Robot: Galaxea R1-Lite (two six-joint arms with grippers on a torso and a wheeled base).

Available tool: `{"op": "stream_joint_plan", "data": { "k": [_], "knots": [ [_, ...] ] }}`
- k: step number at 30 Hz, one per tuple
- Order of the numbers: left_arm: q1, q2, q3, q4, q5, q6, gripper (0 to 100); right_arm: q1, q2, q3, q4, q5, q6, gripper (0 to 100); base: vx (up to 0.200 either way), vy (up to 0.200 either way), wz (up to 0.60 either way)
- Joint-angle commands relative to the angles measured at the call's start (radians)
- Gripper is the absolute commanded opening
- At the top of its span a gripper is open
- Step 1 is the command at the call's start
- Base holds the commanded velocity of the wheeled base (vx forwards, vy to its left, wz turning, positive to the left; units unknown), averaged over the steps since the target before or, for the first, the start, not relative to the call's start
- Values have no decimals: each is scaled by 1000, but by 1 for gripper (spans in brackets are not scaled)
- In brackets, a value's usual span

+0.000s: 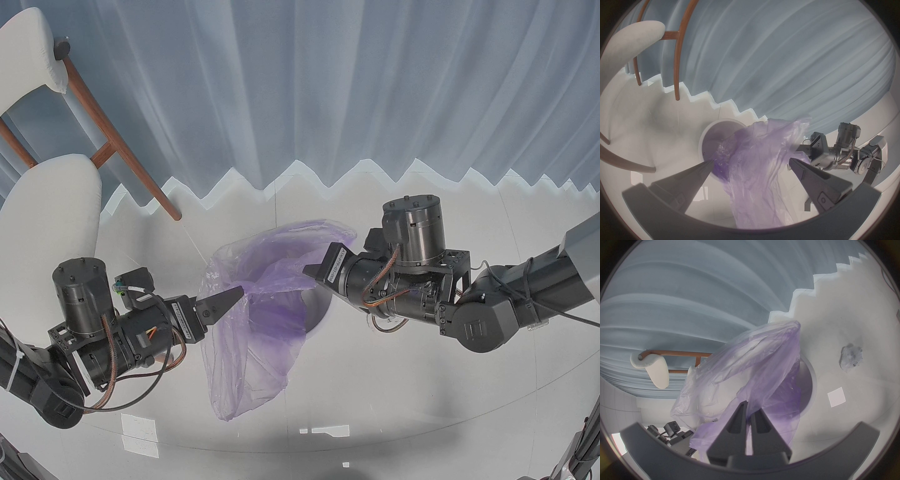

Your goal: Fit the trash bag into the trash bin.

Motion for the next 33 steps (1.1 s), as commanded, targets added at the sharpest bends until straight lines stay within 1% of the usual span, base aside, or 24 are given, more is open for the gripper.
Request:
{"op": "stream_joint_plan", "data": {
  "k": [1,3,8,21,22,25,28,29,31,33],
  "knots": [
    [7,71,-39,-4,8,1,100,2,-24,11,0,0,-1,0,0,0,0],
    [37,83,-68,-4,10,1,100,3,-33,20,-2,0,-1,0,0,0,0],
    [67,83,-108,-4,8,-4,100,7,-47,45,-3,2,-1,0,0,0,0],
    [66,90,-81,-2,14,1,100,5,-49,48,-3,3,-14,0,0,0,0],
    [64,90,-78,-4,14,2,0,2,-49,46,-3,5,-16,0,0,0,0],
    [66,97,-86,-4,14,2,0,-6,-46,43,-5,9,-37,0,0,0,0],
    [72,120,-134,-4,23,1,0,-39,-36,14,-17,39,-96,0,0,0,0],
    [72,120,-137,-4,25,-1,0,-41,-36,11,-19,42,-97,0,0,0,0],
    [76,126,-229,4,76,-6,0,-58,-35,-43,-19,95,-114,0,0,0,0],
    [83,136,-267,11,86,-9,0,-64,-30,-75,-12,108,-114,0,0,0,0]
  ]
}}
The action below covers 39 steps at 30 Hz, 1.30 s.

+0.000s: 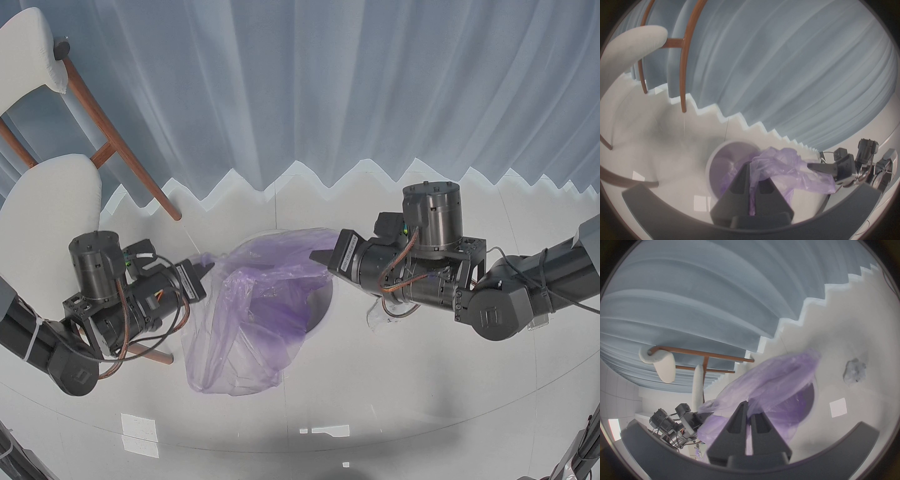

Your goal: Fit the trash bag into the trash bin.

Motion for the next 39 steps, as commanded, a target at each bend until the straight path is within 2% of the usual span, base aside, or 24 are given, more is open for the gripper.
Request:
{"op": "stream_joint_plan", "data": {
  "k": [1,7,11,18,20,23,24,28,30,31,32,34,37,39],
  "knots": [
    [13,44,-137,10,40,-5,0,-32,29,-120,12,49,-14,0,0,0,0],
    [42,63,-217,11,37,61,0,-33,98,-251,21,56,-28,0,0,0,0],
    [40,135,-315,-10,33,161,0,-64,166,-387,21,79,-50,0,0,0,0],
    [36,135,-359,-21,-3,248,0,-90,132,-354,16,142,-73,0,0,0,0],
    [30,135,-316,-28,-40,299,0,-87,90,-271,9,162,-85,0,0,0,0],
    [19,144,-267,-73,-66,319,0,-79,52,-153,-27,207,-114,0,0,0,0],
    [2,172,-249,-117,-68,316,0,-79,35,-71,-74,237,-148,0,0,0,0],
    [-27,288,-227,-259,-62,317,0,-90,20,122,-214,286,-235,0,0,0,0],
    [-29,360,-192,-361,-59,319,0,-96,21,212,-267,296,-255,0,0,0,0],
    [-29,360,-192,-361,-59,319,0,-96,21,220,-272,296,-257,0,0,0,0],
    [-29,409,-155,-447,-59,320,0,-98,27,300,-320,302,-271,0,0,0,0],
    [-26,432,-117,-499,-57,327,0,-104,35,361,-372,303,-280,0,0,0,0],
    [-18,431,-88,-512,-55,334,0,-116,37,395,-406,303,-280,0,0,0,0],
    [17,419,-54,-512,-57,333,0,-150,38,490,-464,303,-283,0,0,0,0]
  ]
}}
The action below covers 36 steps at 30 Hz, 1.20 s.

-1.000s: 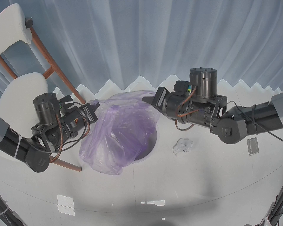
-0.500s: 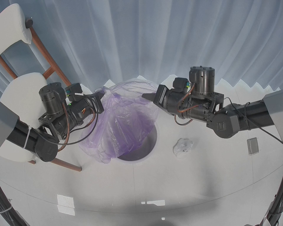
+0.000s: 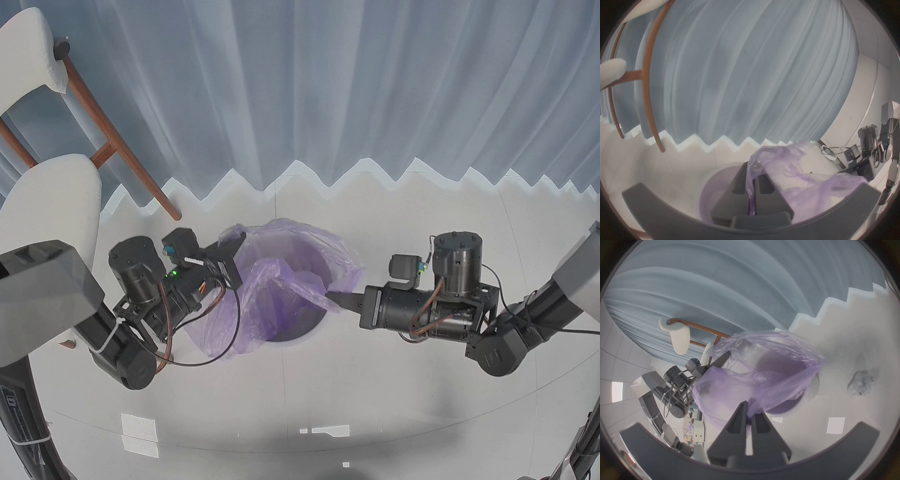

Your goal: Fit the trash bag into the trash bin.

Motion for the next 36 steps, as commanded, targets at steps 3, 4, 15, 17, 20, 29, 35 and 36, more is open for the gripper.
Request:
{"op": "stream_joint_plan", "data": {
  "k": [3,4,15,17,20,29,35,36],
  "knots": [
    [56,76,81,-28,-5,7,0,-72,-1,224,-125,17,-36,0,0,0,0],
    [76,71,46,-19,-5,7,0,-105,25,251,-163,23,-82,0,0,0,0],
    [69,-70,-195,298,11,-68,0,-227,114,210,-243,80,-278,0,0,0,0],
    [79,-76,-257,360,32,-73,0,-240,120,207,-243,80,-298,0,0,0,0],
    [79,-78,-309,440,87,-73,0,-237,162,173,-244,63,-344,0,0,0,0],
    [73,-109,-332,613,201,1,0,-135,246,23,-230,-50,-384,0,0,0,0],
    [52,-104,-335,605,219,2,0,-136,261,24,-241,-122,-382,0,0,0,0],
    [53,-105,-335,607,210,2,0,-136,257,29,-241,-122,-382,0,0,0,0]
  ]
}}
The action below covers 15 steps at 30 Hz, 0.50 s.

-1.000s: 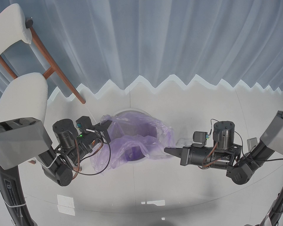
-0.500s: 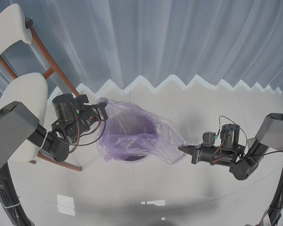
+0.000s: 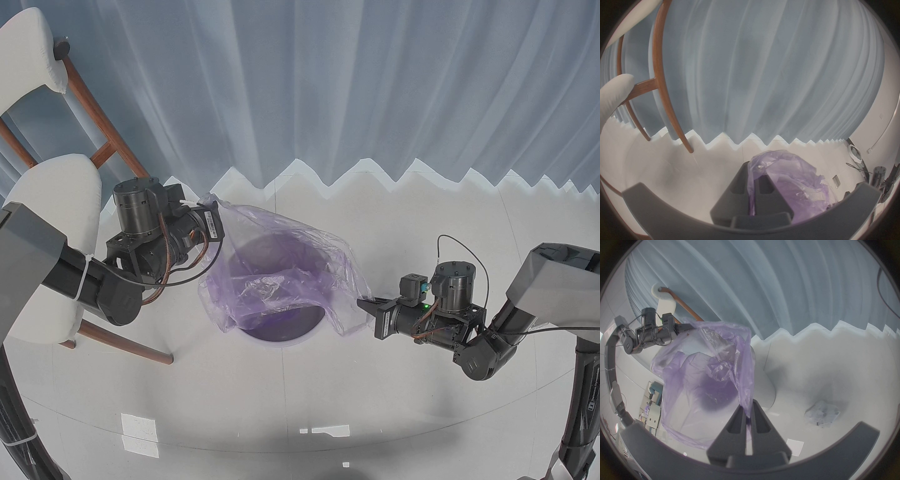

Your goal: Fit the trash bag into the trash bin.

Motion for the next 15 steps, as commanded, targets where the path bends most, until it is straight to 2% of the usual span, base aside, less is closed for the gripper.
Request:
{"op": "stream_joint_plan", "data": {
  "k": [1,2,4,15],
  "knots": [
    [-5,-15,-4,2,-27,1,0,6,20,8,-4,-5,0,0,0,0,0],
    [-3,-15,-4,5,-33,1,0,6,20,10,-4,-5,0,0,0,0,0],
    [-2,-19,-7,10,-81,1,0,6,13,14,-7,-5,0,0,200,0,0],
    [-34,-27,0,2,-74,0,0,7,-30,71,-3,-2,-1,0,200,0,0]
  ]
}}
